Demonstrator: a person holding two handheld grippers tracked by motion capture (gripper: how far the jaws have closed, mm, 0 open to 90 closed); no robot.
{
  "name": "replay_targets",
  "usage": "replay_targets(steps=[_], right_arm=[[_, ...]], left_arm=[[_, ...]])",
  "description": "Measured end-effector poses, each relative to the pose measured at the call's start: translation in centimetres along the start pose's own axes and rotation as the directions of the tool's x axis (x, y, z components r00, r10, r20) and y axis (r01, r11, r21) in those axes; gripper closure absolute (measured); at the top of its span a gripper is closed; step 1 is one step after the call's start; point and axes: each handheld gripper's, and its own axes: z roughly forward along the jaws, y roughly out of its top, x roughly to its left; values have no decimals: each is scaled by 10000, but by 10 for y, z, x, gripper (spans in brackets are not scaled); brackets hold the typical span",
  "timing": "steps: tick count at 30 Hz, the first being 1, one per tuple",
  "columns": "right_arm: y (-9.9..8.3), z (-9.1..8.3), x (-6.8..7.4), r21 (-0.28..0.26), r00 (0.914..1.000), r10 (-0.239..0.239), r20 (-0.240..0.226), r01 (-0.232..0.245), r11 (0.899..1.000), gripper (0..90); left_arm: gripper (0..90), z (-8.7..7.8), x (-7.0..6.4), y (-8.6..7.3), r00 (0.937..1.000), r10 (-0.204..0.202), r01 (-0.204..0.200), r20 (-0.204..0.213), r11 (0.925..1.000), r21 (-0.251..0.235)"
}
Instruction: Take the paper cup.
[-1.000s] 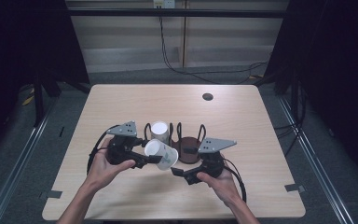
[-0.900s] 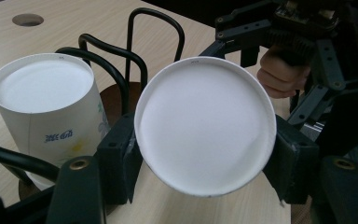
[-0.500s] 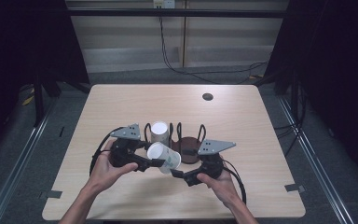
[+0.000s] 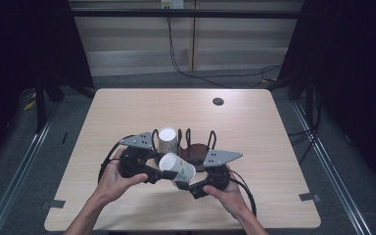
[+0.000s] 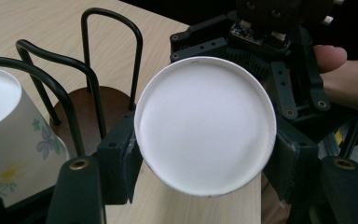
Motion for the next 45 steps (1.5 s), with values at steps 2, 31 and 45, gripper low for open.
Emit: replay_targets(steps=[2,31,45], right_arm=[[0,1,1,-18,10000,-51,-12,51,10000,150],[2,3,6,251,9982,-442,-394,452,9987,298],[4,-5,-1,621,9995,-14,-308,33,9981,315]], left_arm=[[364,0,0,0,10000,-24,23,53,10000,33],[325,2,3,-2,9971,-298,320,703,9991,-295],[216,-3,6,-3,9986,-465,465,254,9989,17]])
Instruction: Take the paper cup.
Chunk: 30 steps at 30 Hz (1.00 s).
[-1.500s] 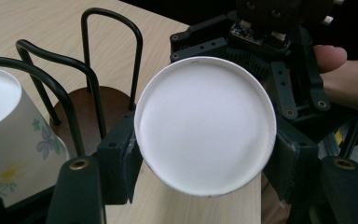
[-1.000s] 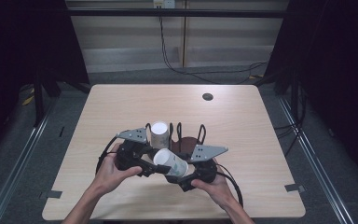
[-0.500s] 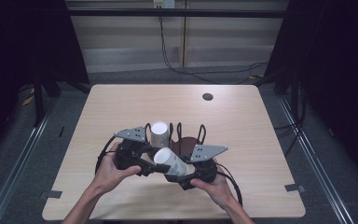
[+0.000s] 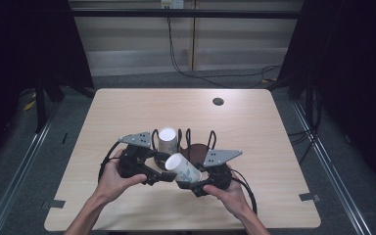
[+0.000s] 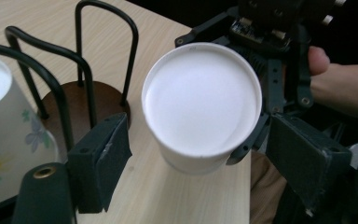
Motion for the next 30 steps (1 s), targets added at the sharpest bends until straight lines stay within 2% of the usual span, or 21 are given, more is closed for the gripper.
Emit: replay_targets(steps=[6,7,8,9,15,19,24,30], right_arm=[[0,-2,-3,246,9999,127,4,-127,9996,315],[1,-3,-4,442,9998,166,60,-169,9989,315],[1,-3,-4,442,9998,166,60,-169,9989,315],[1,-4,-6,657,9996,233,136,-242,9975,315],[3,-6,-7,1016,9998,187,117,-198,9946,316],[5,-8,-8,1346,9997,220,70,-227,9906,317],[5,-10,-9,1563,9996,287,40,-289,9873,317],[8,-14,-9,1985,10000,96,20,-98,9800,320]], left_arm=[[212,-4,1,-2,9991,194,-193,-366,9998,17],[208,-5,1,-3,9965,415,-400,-729,9990,221],[209,-5,1,-3,9965,415,-400,-729,9990,221],[208,-4,2,-4,9955,439,-409,-846,9985,364],[203,-1,4,-7,9942,571,-517,-909,9968,611],[203,4,1,-8,9908,943,-854,-974,9921,915],[193,6,0,-8,9900,1067,-974,-928,9902,997],[188,7,0,-9,9896,1127,-1028,-894,9888,1079]])
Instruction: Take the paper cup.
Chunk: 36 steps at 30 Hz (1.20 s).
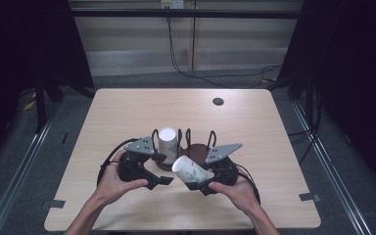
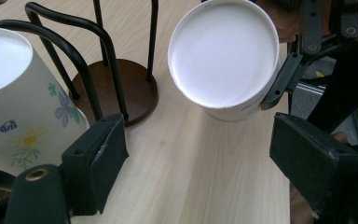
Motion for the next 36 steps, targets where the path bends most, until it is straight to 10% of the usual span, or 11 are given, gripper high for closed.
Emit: replay_targets(steps=[36], right_arm=[[25,11,10,2555,9955,-940,-109,936,9623,334]], left_arm=[[219,-8,-6,-7,9996,199,-200,198,9998,29]])
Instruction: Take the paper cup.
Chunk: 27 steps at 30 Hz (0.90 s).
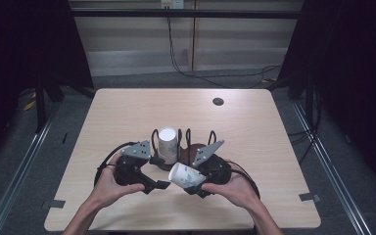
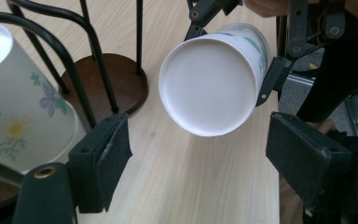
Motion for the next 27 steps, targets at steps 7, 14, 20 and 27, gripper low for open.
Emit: replay_targets(steps=[7,14,20,27], right_arm=[[8,12,-7,470,9991,-381,-209,390,9981,334],[8,17,-6,993,9976,-529,-447,572,9934,334],[9,21,-3,1458,9959,-718,-541,790,9862,336],[9,24,0,1719,9953,-809,-539,891,9811,339]], left_arm=[[211,-2,3,-1,9999,-108,108,104,9999,41],[208,6,1,-2,10000,32,-35,86,9993,363],[176,13,-1,-3,9998,211,-214,62,9979,614],[188,23,-5,-5,9988,491,-497,95,9939,980]])
